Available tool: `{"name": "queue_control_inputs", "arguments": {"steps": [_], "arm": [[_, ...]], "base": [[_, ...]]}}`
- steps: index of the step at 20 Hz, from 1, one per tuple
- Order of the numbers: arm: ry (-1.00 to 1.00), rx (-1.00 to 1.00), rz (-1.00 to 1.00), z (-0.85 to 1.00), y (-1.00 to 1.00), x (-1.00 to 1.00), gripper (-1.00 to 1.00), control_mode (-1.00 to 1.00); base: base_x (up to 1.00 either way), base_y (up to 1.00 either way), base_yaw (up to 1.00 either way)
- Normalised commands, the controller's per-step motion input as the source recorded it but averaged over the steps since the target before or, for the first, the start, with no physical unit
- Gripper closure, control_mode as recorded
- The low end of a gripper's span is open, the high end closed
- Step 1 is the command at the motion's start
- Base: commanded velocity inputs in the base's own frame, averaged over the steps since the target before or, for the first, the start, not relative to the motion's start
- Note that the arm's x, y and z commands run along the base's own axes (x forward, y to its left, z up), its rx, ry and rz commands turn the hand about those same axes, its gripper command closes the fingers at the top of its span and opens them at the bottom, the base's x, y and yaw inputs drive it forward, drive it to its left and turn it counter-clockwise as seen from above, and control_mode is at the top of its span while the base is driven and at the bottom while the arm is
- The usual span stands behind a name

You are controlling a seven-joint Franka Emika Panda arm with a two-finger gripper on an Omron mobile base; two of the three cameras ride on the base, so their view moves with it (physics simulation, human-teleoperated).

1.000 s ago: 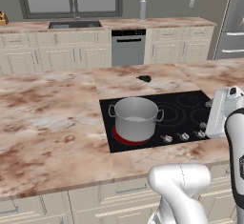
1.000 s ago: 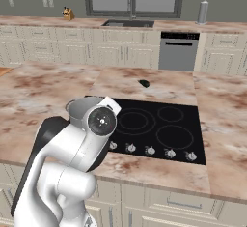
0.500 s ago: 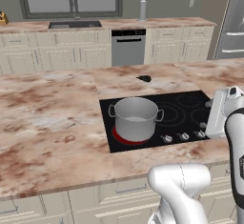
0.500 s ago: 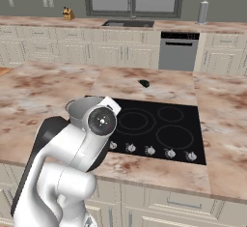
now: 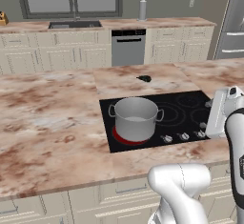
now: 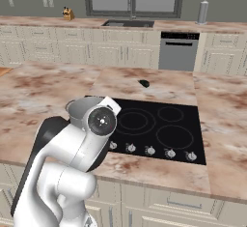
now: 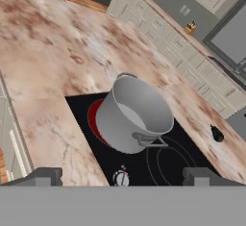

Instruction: Turn on the burner for the pot on the stove. Wait thirty seconds for the pot to heat up. Then add the eggplant to the pot.

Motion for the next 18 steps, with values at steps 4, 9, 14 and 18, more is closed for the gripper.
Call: {"name": "queue_control_inputs", "arguments": {"steps": [4,9,14,18], "arm": [[0.00,0.00,0.00,0.00,0.00,0.00,-1.00,-1.00],[0.00,0.00,0.00,0.00,0.00,0.00,-1.00,-1.00],[0.00,0.00,0.00,0.00,0.00,0.00,-1.00,-1.00],[0.00,0.00,0.00,0.00,0.00,0.00,-1.00,-1.00]], "base": [[0.00,0.00,0.00],[0.00,0.00,0.00],[0.00,0.00,0.00],[0.00,0.00,0.00]]}}
